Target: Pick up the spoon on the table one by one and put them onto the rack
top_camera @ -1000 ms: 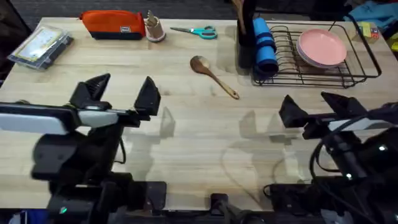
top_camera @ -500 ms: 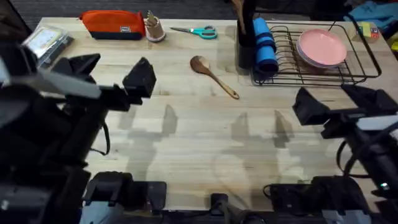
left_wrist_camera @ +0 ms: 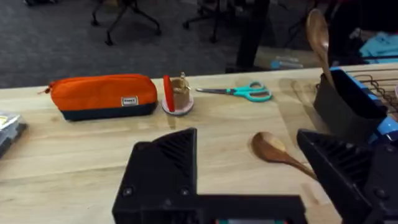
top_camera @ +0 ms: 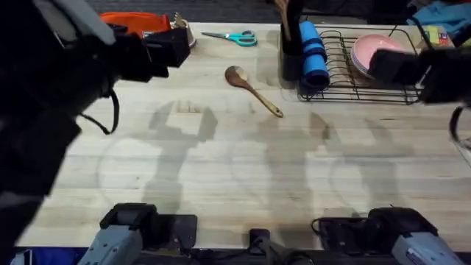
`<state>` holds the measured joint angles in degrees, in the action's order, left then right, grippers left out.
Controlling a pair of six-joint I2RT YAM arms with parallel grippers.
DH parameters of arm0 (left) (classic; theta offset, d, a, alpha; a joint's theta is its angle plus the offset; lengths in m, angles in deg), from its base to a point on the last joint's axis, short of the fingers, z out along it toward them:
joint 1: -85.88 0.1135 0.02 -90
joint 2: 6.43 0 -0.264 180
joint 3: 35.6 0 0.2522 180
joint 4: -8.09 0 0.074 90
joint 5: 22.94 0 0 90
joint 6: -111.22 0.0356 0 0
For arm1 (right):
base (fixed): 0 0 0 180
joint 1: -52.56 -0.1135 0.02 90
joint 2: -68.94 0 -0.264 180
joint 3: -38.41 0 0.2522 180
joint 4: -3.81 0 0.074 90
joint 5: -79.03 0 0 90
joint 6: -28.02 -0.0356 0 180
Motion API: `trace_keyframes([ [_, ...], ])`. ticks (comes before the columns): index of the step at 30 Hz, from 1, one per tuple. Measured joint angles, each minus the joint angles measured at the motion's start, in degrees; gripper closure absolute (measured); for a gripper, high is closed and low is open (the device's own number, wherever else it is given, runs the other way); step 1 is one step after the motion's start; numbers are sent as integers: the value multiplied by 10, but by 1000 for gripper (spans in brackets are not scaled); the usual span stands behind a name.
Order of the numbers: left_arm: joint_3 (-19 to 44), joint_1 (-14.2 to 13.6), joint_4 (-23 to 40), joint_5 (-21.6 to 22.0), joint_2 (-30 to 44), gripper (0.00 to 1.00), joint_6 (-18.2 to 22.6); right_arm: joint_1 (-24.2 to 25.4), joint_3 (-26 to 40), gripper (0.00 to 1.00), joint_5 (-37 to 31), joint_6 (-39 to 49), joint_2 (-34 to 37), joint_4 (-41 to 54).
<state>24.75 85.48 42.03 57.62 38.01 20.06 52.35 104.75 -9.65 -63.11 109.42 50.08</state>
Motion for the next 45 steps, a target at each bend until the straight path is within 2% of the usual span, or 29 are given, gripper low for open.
trace_keyframes([
  [5, 86, 0, 83, -1, 71, 7, -2, 0, 107, 9, 0, 0, 97, 82],
  [6, 186, 0, 166, -1, 157, 7, -2, 0, 184, 9, 0, 1, 176, 127],
  [8, 208, 0, 180, -1, 177, 7, -2, 0, 191, 10, 0, 3, 189, 127],
  [28, 219, 0, 181, -3, 193, 7, -9, 0, 196, 9, 0, 3, 194, 130],
  [32, 219, -5, 180, -2, 210, 6, -51, 0, 196, 10, 0, 3, 194, 130],
  [37, 219, -31, 172, -2, 236, 6, -113, 0, 196, 10, 0, 3, 194, 130],
  [45, 219, -113, 162, 37, 263, 6, -239, 0, 196, 9, 0, 3, 194, 130],
])
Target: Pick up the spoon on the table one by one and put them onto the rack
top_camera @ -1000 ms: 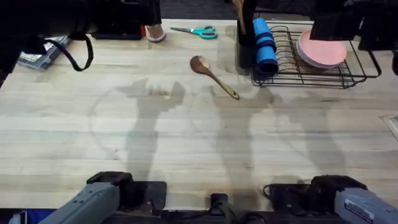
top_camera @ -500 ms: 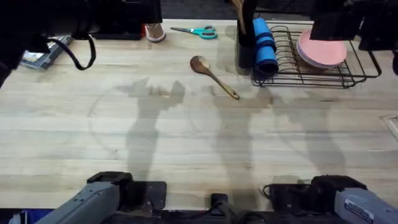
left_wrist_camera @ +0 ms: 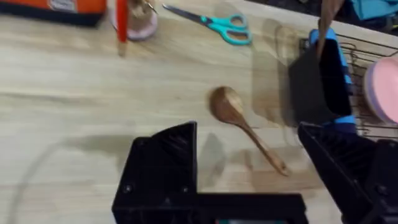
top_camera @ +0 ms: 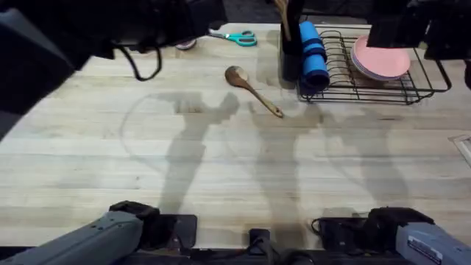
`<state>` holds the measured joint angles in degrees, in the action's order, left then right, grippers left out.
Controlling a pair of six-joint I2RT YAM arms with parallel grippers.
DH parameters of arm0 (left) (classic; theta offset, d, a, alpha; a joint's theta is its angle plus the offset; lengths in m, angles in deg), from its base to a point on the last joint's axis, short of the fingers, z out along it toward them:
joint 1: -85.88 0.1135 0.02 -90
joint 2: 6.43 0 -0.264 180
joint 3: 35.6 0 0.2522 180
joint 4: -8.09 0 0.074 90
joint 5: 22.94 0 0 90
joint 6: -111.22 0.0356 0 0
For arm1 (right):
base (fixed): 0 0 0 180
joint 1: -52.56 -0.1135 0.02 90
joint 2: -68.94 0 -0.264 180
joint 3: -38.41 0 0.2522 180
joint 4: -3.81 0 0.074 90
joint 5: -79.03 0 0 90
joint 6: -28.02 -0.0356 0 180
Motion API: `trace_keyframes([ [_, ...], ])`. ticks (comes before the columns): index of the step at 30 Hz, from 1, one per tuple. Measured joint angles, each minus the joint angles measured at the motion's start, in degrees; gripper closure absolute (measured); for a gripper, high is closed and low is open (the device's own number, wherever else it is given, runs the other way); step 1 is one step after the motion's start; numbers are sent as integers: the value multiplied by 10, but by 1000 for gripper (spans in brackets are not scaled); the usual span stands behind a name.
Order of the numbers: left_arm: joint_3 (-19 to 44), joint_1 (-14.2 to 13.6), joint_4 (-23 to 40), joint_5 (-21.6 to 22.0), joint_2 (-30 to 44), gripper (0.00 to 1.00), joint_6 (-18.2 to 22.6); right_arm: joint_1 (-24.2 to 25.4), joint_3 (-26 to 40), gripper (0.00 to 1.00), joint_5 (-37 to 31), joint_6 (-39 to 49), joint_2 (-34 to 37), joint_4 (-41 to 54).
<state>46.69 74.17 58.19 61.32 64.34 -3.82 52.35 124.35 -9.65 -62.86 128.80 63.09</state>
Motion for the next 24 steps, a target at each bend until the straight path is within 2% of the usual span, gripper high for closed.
trace_keyframes([
  [1, 0, -8, -2, 4, 4, 6, -15, 0, 0, 9, 0, 0, 0, 0],
  [2, 0, -39, -17, 14, 27, 6, -110, 0, 0, 9, 0, 0, 0, 0],
  [6, 0, -51, -18, 18, 47, 7, -185, 0, 0, 10, 0, 0, 0, 0],
  [10, 0, -55, -18, 18, 68, 8, -243, 0, 0, 10, 0, 0, 0, 0],
  [13, 0, -55, -19, 18, 83, 8, -278, 0, 0, 9, 0, 0, 0, 0],
  [19, 0, -58, -31, 11, 109, 7, -307, 0, 0, 9, 0, 0, 0, 0],
  [24, 0, -85, -63, 9, 130, 6, -313, 0, 0, 9, 0, 0, 0, 0],
])
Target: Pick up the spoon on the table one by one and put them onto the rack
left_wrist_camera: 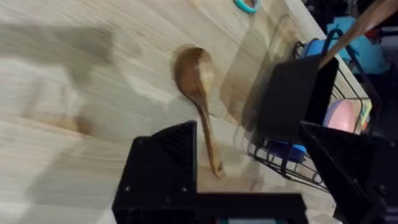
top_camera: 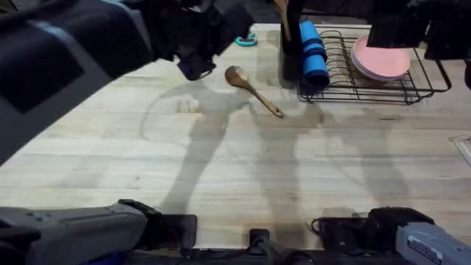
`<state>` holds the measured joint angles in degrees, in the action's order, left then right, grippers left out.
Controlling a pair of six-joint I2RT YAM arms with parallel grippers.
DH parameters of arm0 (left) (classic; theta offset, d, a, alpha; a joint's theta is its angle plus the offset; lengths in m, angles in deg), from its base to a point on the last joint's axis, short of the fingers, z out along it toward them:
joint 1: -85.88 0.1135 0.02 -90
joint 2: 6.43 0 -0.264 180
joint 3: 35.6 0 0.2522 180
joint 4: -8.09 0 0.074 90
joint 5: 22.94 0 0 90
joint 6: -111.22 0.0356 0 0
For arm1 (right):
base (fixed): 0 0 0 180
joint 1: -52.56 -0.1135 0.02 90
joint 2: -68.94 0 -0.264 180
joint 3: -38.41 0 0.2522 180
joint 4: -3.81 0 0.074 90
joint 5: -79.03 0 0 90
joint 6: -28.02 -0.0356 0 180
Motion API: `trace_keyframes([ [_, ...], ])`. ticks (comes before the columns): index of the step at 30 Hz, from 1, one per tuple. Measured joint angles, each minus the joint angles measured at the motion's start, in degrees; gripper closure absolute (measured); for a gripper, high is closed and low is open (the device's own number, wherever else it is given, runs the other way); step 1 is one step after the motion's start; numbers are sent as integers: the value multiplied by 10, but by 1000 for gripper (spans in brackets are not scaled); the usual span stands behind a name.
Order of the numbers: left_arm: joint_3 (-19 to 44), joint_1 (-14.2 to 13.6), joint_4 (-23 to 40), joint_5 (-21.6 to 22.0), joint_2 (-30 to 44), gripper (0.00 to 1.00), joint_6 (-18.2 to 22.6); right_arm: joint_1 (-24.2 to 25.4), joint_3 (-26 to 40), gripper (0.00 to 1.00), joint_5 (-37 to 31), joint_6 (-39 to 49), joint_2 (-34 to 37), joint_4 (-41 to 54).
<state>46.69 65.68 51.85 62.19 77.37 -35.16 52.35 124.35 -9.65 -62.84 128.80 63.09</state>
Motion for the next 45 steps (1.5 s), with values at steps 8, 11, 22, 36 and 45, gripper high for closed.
trace_keyframes([
  [8, 0, -85, -21, 61, 42, 4, -34, 0, 0, 9, 0, 0, 0, 0],
  [11, 0, -107, -22, 81, 60, 4, -47, 0, 0, 10, 0, 0, 0, 0],
  [22, 13, -153, -22, 148, 119, 2, -63, 0, 0, 9, 0, 0, 0, 0],
  [36, 18, -161, -40, 219, 195, 2, -65, 0, 0, 9, 0, 0, 0, 22],
  [45, 18, -182, -77, 235, 221, 3, -65, 0, 0, 9, 0, 0, 11, 28],
])
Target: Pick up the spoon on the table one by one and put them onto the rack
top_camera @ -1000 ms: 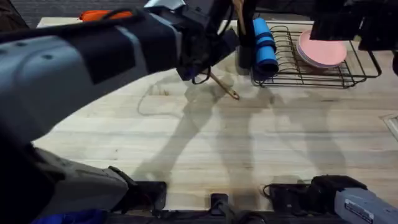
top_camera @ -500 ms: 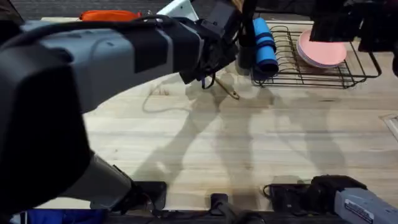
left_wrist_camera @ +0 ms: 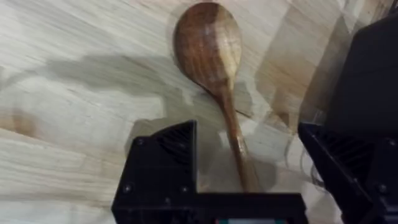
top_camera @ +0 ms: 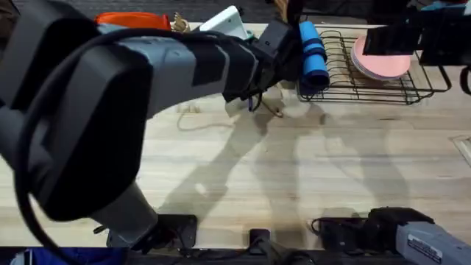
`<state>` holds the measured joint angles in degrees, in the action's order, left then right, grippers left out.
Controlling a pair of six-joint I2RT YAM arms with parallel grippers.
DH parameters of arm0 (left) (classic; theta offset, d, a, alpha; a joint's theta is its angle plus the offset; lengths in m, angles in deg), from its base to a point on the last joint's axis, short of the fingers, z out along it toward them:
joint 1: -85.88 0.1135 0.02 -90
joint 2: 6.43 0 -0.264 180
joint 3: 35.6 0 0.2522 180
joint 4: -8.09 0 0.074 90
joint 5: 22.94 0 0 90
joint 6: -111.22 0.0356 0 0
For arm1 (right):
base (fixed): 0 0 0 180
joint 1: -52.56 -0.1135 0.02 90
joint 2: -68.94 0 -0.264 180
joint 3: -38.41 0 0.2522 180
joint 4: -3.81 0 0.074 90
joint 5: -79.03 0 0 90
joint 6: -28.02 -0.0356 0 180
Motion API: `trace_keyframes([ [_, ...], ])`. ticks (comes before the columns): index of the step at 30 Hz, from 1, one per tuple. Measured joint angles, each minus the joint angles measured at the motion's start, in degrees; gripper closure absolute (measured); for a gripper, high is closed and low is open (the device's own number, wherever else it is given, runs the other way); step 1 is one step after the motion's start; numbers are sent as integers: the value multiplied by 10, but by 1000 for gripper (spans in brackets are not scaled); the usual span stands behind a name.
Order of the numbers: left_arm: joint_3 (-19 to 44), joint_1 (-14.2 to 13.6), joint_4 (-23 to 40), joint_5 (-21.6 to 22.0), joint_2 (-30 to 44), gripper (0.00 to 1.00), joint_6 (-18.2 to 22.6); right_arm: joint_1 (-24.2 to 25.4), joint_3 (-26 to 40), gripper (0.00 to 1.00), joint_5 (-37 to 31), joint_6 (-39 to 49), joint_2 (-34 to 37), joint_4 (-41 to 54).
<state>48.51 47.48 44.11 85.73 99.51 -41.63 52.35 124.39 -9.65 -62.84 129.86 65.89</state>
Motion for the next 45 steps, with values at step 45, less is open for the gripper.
trace_keyframes([
  [45, 13, -34, 23, 84, 63, 174, 82, 0, 0, 9, 0, 0, 7, 0],
])
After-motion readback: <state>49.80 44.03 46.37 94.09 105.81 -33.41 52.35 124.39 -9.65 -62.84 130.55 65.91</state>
